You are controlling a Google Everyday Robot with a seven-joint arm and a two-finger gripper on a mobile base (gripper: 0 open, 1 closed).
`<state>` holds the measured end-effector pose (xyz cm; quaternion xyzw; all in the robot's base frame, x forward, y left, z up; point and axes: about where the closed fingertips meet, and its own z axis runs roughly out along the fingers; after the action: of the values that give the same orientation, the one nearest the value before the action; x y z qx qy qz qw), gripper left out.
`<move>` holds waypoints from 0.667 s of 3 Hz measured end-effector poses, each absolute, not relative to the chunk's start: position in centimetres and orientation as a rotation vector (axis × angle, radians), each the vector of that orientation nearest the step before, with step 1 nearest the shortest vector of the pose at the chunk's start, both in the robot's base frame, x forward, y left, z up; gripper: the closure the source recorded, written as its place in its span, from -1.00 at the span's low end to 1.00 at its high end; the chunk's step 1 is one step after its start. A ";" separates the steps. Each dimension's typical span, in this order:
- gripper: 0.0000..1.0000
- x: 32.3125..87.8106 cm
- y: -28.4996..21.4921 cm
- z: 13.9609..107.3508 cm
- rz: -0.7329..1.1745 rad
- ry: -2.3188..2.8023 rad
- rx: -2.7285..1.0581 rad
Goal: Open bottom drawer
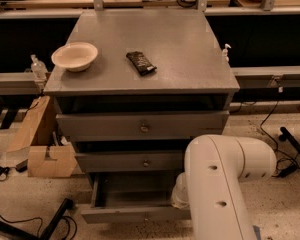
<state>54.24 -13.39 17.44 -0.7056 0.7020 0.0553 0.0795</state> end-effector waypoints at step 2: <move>1.00 54.2 -13.4 17.5 0.165 2.100 -2.111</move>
Offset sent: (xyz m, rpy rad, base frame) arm -0.2654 0.0192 0.0495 0.1468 0.4532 -0.2011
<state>54.24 -13.39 17.48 -0.7056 0.7020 0.0553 0.0795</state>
